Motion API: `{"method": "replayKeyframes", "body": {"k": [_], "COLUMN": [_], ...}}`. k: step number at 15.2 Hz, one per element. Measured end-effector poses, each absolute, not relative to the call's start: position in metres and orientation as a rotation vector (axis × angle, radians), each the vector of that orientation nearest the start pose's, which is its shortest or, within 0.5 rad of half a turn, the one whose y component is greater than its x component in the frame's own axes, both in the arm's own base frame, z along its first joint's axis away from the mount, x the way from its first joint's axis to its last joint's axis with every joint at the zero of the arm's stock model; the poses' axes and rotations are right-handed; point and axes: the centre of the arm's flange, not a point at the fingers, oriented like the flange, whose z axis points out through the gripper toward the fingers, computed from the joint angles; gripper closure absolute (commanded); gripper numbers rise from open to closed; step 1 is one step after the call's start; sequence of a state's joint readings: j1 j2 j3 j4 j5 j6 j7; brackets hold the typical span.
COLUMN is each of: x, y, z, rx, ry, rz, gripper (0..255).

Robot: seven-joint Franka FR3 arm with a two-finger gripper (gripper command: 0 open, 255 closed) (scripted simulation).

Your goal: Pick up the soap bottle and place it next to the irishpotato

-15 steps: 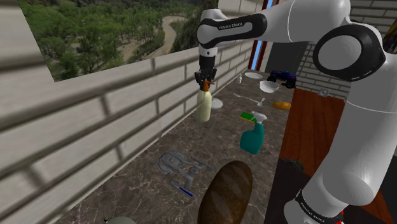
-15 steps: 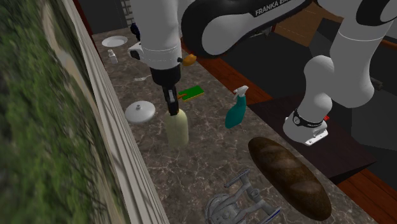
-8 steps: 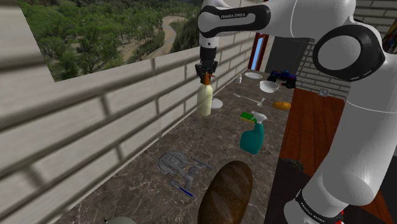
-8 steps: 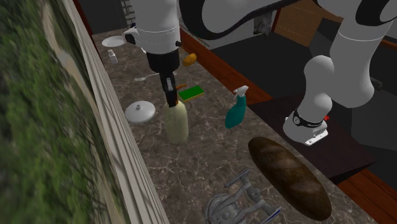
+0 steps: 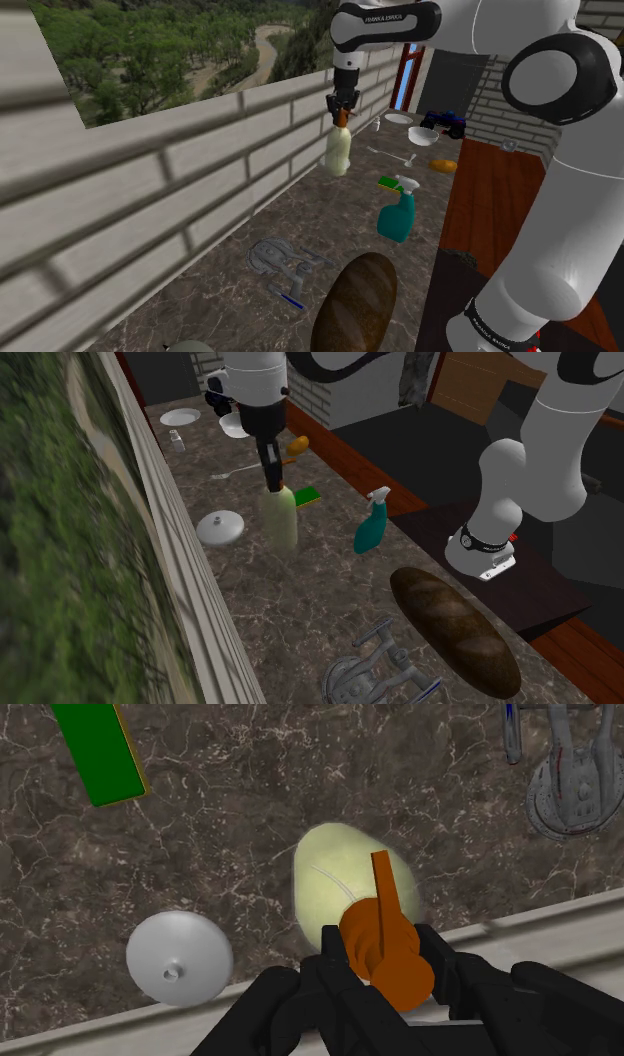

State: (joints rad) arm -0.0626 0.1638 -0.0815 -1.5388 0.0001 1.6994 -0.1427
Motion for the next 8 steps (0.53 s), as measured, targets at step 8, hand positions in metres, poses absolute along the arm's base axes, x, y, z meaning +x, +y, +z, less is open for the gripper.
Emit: {"method": "replayKeyframes", "body": {"k": [8], "x": [0.567], "y": [-0.182], "z": [0.558], "rx": [-3.154], "ry": [0.001], "rz": [0.007], "gripper": [255]}}
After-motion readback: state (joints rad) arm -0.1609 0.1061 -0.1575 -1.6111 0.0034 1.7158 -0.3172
